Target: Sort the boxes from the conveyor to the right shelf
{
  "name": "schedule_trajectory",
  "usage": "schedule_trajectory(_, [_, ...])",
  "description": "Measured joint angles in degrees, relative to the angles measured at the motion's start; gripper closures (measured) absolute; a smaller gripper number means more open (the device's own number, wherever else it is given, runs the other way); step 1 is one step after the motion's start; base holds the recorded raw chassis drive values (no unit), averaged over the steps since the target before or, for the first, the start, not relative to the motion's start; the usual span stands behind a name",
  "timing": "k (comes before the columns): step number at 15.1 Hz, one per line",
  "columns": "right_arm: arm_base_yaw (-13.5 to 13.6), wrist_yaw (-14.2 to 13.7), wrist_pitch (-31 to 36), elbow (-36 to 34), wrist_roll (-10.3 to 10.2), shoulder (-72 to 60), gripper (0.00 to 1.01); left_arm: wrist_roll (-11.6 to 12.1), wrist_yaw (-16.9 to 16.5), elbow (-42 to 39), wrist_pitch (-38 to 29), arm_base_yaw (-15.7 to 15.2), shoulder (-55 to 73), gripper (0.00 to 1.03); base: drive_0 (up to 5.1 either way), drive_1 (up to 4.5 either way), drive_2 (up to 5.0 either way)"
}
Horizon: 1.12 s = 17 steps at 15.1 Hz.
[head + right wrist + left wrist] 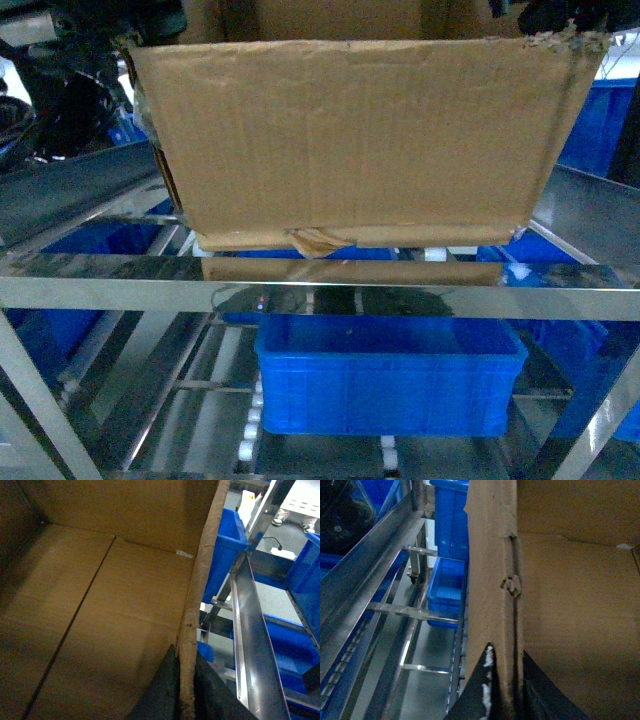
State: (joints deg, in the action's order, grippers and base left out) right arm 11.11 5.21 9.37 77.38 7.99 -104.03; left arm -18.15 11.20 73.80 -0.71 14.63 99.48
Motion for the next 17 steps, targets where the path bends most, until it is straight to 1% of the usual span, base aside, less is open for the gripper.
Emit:
schedule_trajectory(1, [0.0,-0.3,0.3,0.0,0.7,-0.5,0.88,0.3,0.1,0.0,-0.3,0.3,0.3,0.84,0.0,0.0,0.0])
schedule_trajectory(2, [0.1,-0.2,0.5,0.0,1.1,-0.5,0.75,0.6,-0.1,0.1,-0.7,0.5,0.2,0.72,0.0,0.0,0.0])
schedule_trajectory(6, [0.1,-0.2,1.0,0.0,1.2,-0.5,0.25,0.6,-0.7,0.3,-0.7,0.9,0.1,0.21,0.0,0.0,0.0])
schedule_trajectory(7, [0.1,0.6,2.1,0.0,1.7,-0.5,0.12,0.7,-0.6,0.3,-1.2,0.9,0.1,0.08,0.0,0.0,0.0])
schedule_trajectory(8, [0.2,1.9,4.8,-0.7,3.5,-0.4,0.02,1.6,0.3,-1.2,-5.9,1.0,-0.2,0.03,0.0,0.0,0.0])
schedule_trajectory(9, [0.3,3.9,7.4,-1.8,5.2,0.0,0.04,2.2,0.8,-3.6,-9.9,1.0,-1.5,0.05,0.0,0.0,0.0])
schedule_trajectory(10, [0.5,4.4,10.3,-2.9,6.9,0.0,0.03,2.6,1.6,-4.5,-12.4,1.0,-2.1,0.05,0.0,0.0,0.0])
schedule_trajectory(11, [0.9,4.9,12.1,-3.5,7.7,0.0,0.03,2.8,1.7,-4.5,-13.4,0.9,-2.1,0.05,0.0,0.0,0.0])
schedule_trajectory(13, [0.9,5.2,18.2,-5.7,9.6,0.0,0.03,3.2,2.0,-5.9,-15.9,0.5,-2.1,0.05,0.0,0.0,0.0])
schedule_trajectory(15, [0.8,5.1,24.4,-7.7,10.1,0.0,0.03,3.2,1.9,-6.4,-17.0,0.4,-2.1,0.05,0.0,0.0,0.0])
schedule_trajectory(17, [0.8,5.8,31.4,-9.0,9.4,0.0,0.03,3.2,1.7,-6.8,-17.6,0.2,-2.1,0.05,0.0,0.0,0.0])
